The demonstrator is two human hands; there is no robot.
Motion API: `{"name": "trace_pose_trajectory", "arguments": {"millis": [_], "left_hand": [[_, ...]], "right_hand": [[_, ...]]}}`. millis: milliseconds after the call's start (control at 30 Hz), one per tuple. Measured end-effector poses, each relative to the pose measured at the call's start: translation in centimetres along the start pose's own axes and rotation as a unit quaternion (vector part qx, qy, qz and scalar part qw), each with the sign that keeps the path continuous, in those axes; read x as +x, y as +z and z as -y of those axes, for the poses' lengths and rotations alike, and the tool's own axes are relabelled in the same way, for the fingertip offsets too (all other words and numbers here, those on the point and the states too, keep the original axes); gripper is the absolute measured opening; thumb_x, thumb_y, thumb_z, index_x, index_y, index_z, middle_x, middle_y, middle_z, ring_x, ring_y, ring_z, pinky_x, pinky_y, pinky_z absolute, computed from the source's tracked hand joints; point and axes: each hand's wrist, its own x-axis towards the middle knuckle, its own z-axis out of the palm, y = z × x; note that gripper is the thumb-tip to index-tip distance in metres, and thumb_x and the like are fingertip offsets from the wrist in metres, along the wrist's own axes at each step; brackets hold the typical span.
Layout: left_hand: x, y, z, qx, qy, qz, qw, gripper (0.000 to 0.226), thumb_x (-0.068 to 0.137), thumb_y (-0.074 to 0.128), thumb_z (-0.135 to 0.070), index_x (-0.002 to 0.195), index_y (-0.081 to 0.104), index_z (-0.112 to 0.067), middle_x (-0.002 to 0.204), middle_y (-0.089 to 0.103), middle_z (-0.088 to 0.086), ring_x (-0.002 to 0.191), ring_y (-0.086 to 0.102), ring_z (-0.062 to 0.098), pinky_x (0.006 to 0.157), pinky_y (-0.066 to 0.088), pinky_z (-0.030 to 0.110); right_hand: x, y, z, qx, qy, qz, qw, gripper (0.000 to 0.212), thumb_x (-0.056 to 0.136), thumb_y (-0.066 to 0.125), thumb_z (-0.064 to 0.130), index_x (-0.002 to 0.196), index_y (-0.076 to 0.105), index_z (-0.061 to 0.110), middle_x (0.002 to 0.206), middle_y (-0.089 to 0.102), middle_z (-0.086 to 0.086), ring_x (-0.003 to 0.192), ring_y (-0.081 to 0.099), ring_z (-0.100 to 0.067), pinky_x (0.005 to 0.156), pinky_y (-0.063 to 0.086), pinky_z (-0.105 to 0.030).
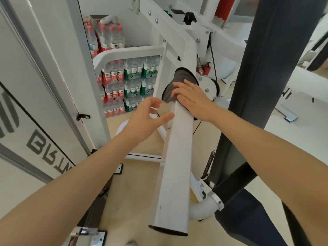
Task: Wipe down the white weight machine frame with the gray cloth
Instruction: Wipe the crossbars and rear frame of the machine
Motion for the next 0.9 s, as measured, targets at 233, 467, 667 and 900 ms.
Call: {"name": "trace_pose_trajectory", "arguments": {"millis": [233, 467, 667, 900], "left_hand": [[-1.0, -1.7, -0.4, 0.044, 0.013, 0.044, 0.998, 0.025, 0.092, 0.05, -0.019, 0.117, 0.052, -0.023, 0.114, 0.053, -0.01, 0.113, 0.049, 0.008, 0.094, 0.036, 0.022], [-0.9, -2.5, -0.3, 0.139, 0.064, 0.023, 0.988, 0.049, 0.084, 0.04, 0.006, 0.125, 0.049, -0.018, 0.131, 0.048, -0.004, 0.105, 0.038, -0.005, 0.085, 0.027, 0.006], [-2.0, -1.9, -0.3, 0.111, 0.045, -0.013, 0.993, 0.027, 0.091, 0.045, -0.01, 0.111, 0.059, -0.023, 0.102, 0.057, -0.006, 0.057, 0.047, -0.005, 0.053, 0.035, 0.009], [-4.4, -0.5, -1.2, -0.116, -0.099, 0.188, 0.97, 0.035, 0.094, 0.048, -0.032, 0.129, 0.051, -0.028, 0.124, 0.058, -0.011, 0.113, 0.053, 0.003, 0.091, 0.047, 0.025]], "right_hand": [[-8.4, -1.1, 4.6, -0.006, -0.141, 0.003, 0.99, 0.051, 0.094, 0.021, 0.038, 0.122, 0.058, 0.019, 0.131, 0.053, 0.003, 0.124, 0.038, -0.017, 0.106, 0.019, -0.026], [-5.5, 0.5, 5.2, -0.071, -0.177, 0.045, 0.981, 0.032, 0.097, 0.037, 0.024, 0.104, 0.068, 0.016, 0.114, 0.064, 0.0, 0.121, 0.045, -0.015, 0.11, 0.016, -0.031], [1.0, -0.7, 2.1, -0.02, 0.03, -0.001, 0.999, 0.037, 0.101, 0.031, 0.025, 0.11, 0.064, 0.01, 0.132, 0.053, -0.004, 0.134, 0.032, -0.023, 0.111, 0.014, -0.042], [-1.8, 1.8, 4.4, 0.033, 0.187, -0.045, 0.981, 0.06, 0.101, 0.026, 0.031, 0.148, -0.001, 0.005, 0.156, -0.003, -0.012, 0.144, -0.004, -0.024, 0.114, 0.001, -0.033]]}}
